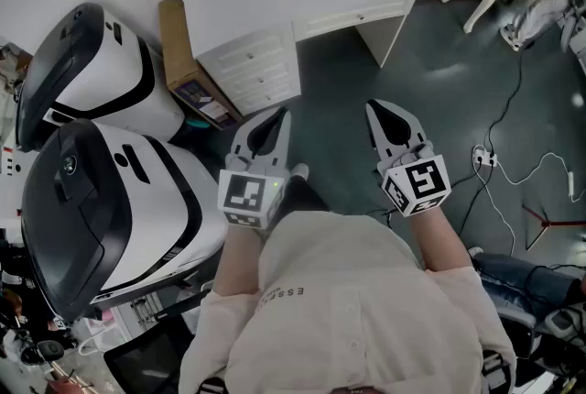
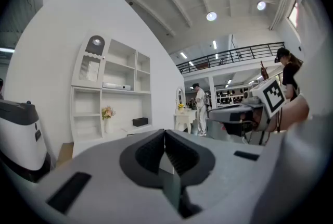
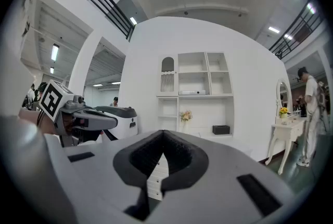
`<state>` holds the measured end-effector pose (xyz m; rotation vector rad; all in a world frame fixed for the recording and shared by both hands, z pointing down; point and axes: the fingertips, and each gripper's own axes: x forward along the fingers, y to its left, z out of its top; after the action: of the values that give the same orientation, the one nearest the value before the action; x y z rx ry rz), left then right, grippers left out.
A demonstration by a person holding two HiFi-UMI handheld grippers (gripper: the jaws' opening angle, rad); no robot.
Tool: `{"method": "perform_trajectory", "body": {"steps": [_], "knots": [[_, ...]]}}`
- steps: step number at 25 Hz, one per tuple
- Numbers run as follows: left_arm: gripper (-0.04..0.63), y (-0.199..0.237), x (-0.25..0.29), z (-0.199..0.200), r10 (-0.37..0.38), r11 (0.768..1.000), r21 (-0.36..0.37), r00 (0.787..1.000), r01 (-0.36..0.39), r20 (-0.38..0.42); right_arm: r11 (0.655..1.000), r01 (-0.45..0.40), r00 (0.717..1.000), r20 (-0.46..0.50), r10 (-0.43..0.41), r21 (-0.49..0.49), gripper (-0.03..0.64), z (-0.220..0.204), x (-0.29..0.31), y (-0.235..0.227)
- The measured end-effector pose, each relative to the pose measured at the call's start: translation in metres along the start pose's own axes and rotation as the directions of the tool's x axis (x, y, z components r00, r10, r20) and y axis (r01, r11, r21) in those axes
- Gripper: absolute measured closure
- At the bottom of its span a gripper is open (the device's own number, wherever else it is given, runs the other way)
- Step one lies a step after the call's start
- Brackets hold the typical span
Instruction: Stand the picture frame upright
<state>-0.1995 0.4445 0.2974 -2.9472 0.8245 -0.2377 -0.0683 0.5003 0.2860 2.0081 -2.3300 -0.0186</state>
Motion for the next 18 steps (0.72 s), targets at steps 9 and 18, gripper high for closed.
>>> {"method": "perform_trajectory", "body": {"steps": [9, 18], "knots": [[0.594, -0.003, 0.001, 0.003, -0.006, 1.000, 0.006, 1.000, 0.005, 0.012, 1.000, 0.000, 1.000, 0.003, 0.000, 0.021, 0.601, -0.005, -0.004, 0.000], [0.555, -0.023, 0.020, 0.007, -0.068, 0.998, 0.011, 0.997, 0.068, 0.031, 0.996, 0.044, 0.999, -0.001, -0.044, 0.083, 0.601, -0.014, -0.018, -0.026]]}}
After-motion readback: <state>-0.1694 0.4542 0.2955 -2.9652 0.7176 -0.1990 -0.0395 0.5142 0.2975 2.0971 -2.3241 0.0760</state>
